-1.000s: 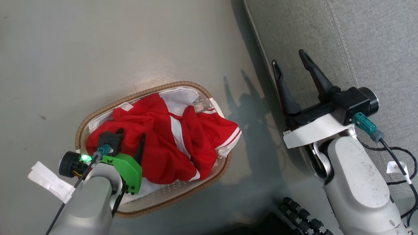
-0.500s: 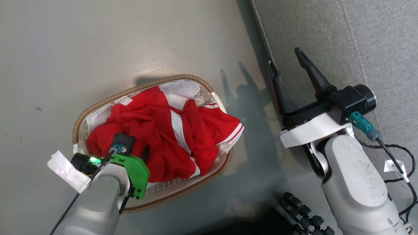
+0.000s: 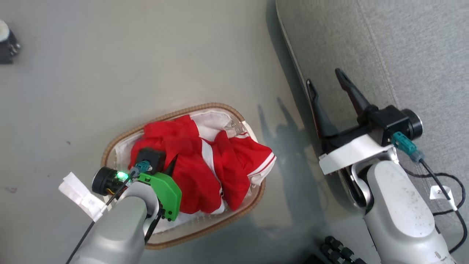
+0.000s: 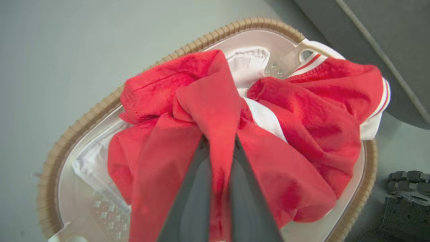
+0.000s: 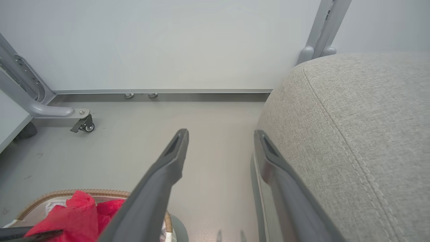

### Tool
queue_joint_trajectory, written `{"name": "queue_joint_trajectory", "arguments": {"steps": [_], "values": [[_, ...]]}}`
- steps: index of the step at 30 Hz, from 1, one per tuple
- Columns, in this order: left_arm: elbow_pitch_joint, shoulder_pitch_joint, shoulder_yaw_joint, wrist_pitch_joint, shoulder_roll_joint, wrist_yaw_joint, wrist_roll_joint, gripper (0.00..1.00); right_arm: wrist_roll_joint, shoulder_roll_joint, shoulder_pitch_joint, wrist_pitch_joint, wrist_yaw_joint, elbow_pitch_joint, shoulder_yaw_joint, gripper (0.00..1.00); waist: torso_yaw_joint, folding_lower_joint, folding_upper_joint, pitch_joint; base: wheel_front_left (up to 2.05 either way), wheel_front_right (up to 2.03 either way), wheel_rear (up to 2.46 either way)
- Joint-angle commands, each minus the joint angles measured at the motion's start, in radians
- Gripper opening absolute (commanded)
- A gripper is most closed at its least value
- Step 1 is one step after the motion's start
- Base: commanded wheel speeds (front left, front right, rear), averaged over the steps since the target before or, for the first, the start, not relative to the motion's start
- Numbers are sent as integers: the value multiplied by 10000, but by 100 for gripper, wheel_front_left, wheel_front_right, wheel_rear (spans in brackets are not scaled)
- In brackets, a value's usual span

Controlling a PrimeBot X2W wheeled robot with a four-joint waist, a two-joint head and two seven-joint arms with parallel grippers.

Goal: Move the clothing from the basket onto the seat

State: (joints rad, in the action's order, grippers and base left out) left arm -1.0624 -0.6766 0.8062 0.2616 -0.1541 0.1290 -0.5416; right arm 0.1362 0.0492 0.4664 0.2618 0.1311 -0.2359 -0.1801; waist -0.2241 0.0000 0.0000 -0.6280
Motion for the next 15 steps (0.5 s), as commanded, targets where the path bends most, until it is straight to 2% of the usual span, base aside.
{"name": "queue_joint_trajectory", "arguments": {"steps": [1, 15], "values": [[234, 321, -196, 39, -98, 28, 39, 0, -27, 34, -233, 47, -6, -110, 37, 100, 457, 0, 0, 1029, 0, 0, 0], [2925, 2590, -2212, 43, 216, 28, 1247, 0, 133, 38, -1589, 47, -6, -889, 385, 100, 1478, 0, 0, 3905, 0, 0, 0]]}}
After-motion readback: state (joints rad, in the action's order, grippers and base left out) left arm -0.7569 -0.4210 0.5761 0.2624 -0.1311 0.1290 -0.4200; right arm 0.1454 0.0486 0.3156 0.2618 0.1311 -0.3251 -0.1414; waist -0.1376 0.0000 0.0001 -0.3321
